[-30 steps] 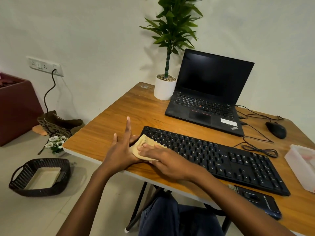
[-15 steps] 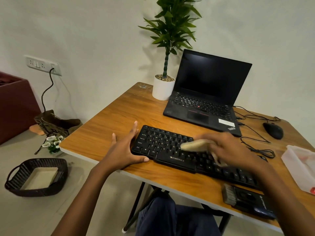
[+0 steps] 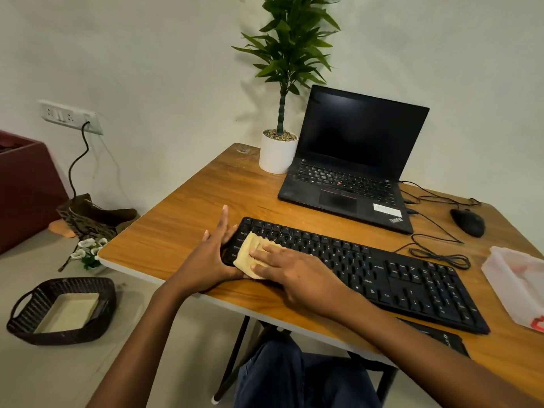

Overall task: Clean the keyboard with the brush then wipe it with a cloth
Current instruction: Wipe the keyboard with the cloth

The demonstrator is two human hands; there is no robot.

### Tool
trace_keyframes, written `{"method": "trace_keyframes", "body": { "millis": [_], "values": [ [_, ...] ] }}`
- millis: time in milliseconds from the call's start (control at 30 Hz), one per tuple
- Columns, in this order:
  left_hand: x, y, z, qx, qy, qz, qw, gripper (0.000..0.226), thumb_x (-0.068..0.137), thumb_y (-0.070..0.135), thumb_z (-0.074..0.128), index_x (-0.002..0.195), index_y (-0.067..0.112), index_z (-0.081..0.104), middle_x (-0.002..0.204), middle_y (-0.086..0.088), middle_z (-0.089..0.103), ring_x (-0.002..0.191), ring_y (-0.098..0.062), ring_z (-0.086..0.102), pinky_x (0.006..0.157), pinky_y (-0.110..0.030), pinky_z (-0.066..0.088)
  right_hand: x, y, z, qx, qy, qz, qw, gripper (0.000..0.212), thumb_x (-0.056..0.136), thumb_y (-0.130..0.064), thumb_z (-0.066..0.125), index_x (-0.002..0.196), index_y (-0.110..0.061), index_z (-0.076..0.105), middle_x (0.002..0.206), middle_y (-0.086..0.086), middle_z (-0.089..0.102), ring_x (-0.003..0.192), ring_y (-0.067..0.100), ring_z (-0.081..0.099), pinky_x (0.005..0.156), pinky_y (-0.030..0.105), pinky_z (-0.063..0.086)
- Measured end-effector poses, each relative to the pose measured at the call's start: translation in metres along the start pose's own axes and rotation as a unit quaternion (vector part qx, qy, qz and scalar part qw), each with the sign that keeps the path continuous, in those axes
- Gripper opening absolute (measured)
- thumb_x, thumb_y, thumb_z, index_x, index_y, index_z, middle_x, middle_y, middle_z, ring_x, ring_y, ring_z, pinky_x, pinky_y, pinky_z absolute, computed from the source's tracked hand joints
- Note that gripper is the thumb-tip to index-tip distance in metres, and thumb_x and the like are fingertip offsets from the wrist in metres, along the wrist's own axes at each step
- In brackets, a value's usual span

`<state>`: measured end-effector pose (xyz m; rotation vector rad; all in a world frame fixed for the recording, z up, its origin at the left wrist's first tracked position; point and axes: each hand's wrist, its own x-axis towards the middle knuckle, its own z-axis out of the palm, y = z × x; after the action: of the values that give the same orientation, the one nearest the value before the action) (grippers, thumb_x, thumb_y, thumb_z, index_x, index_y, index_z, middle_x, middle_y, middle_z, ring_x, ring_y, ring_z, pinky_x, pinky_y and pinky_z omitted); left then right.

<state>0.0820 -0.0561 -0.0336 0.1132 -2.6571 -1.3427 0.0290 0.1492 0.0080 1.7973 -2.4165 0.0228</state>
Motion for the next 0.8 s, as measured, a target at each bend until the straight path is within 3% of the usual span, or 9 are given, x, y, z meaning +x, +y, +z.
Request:
{"method": "trace_keyframes", "body": {
  "millis": [67,167,267,333,400,600,667,733,800],
  "values": [
    [0.000,0.001,0.000,-0.003,0.001,0.006,1.000,0.126,0.069,0.035,0.079,0.134,0.044,-0.029,0.149,0.016,0.024,0.143,-0.019,-0.001,0.117,-0.042,-0.002,-0.014,0.004,-0.004,-0.038,0.014,-0.014,0.999,0.043,0.077,-0.008,0.064,0.119,-0.018,0.063,0.132,0.008,0.056,0.121,0.027,0.054,0.093,0.039,0.047],
    [-0.002,0.008,0.000,-0.012,0.005,0.003,1.000,0.129,0.064,0.041,0.079,0.137,0.039,-0.027,0.140,0.022,0.022,0.130,-0.005,-0.006,0.114,-0.037,-0.005,-0.038,0.010,-0.009,-0.059,0.012,-0.020,0.998,0.035,0.078,-0.020,0.054,0.109,-0.026,0.068,0.125,0.002,0.062,0.112,0.020,0.061,0.081,0.030,0.054],
    [-0.002,0.009,-0.001,-0.010,0.001,-0.008,1.000,0.130,0.058,0.048,0.077,0.135,0.043,-0.027,0.139,0.024,0.021,0.130,-0.010,-0.011,0.114,-0.043,-0.004,-0.062,0.021,-0.016,-0.067,0.006,-0.009,0.998,0.040,0.080,-0.024,0.040,0.107,-0.031,0.069,0.123,-0.001,0.063,0.109,0.017,0.063,0.076,0.028,0.056],
    [-0.001,0.005,-0.001,-0.006,-0.003,-0.013,1.000,0.131,0.057,0.052,0.078,0.135,0.042,-0.027,0.138,0.024,0.021,0.130,-0.009,-0.009,0.114,-0.042,-0.006,-0.080,0.026,-0.021,-0.066,0.001,0.002,0.998,0.032,0.079,-0.022,0.056,0.107,-0.032,0.069,0.124,-0.002,0.062,0.109,0.018,0.062,0.077,0.030,0.057],
    [0.001,0.002,-0.001,-0.005,-0.005,-0.008,1.000,0.138,0.046,0.071,0.075,0.136,0.044,-0.027,0.143,0.021,0.022,0.135,-0.011,-0.008,0.113,-0.040,-0.008,-0.095,0.032,-0.025,-0.050,-0.013,0.012,0.999,0.045,0.066,-0.018,0.080,0.107,-0.031,0.068,0.125,-0.002,0.061,0.110,0.018,0.062,0.080,0.031,0.056],
    [0.003,0.001,-0.003,-0.003,-0.023,0.000,1.000,0.144,0.039,0.081,0.067,0.141,0.038,-0.025,0.149,0.012,0.029,0.136,-0.001,0.004,0.111,-0.031,-0.013,-0.135,0.043,-0.035,-0.068,-0.045,0.052,0.995,0.057,0.047,-0.022,0.089,0.098,-0.036,0.070,0.123,-0.007,0.062,0.107,0.014,0.063,0.068,0.027,0.059],
    [0.002,0.004,-0.006,0.003,-0.039,-0.003,0.999,0.147,0.034,0.085,0.064,0.142,0.038,-0.023,0.150,0.010,0.028,0.140,-0.006,0.009,0.111,-0.035,-0.015,-0.141,0.042,-0.041,-0.074,-0.062,0.086,0.992,0.051,0.054,-0.022,0.086,0.099,-0.038,0.069,0.126,-0.014,0.058,0.109,0.010,0.062,0.071,0.023,0.058],
    [0.001,0.009,-0.007,0.031,-0.044,-0.015,0.998,0.142,0.038,0.078,0.068,0.144,0.037,-0.017,0.153,0.005,0.023,0.143,-0.014,0.011,0.111,-0.043,-0.018,-0.152,0.049,-0.054,-0.096,-0.077,0.156,0.980,0.039,0.079,-0.020,0.066,0.114,-0.038,0.062,0.136,-0.019,0.046,0.122,0.005,0.051,0.088,0.020,0.051],
    [0.000,0.022,-0.005,0.091,-0.035,-0.007,0.995,0.133,0.039,0.081,0.063,0.142,0.040,-0.011,0.156,0.005,0.009,0.144,-0.014,0.002,0.108,-0.046,-0.022,-0.168,0.061,-0.068,-0.063,-0.072,0.267,0.959,0.036,0.088,-0.013,0.053,0.119,-0.030,0.060,0.136,-0.011,0.050,0.122,0.008,0.050,0.092,0.022,0.047]
  ]
}}
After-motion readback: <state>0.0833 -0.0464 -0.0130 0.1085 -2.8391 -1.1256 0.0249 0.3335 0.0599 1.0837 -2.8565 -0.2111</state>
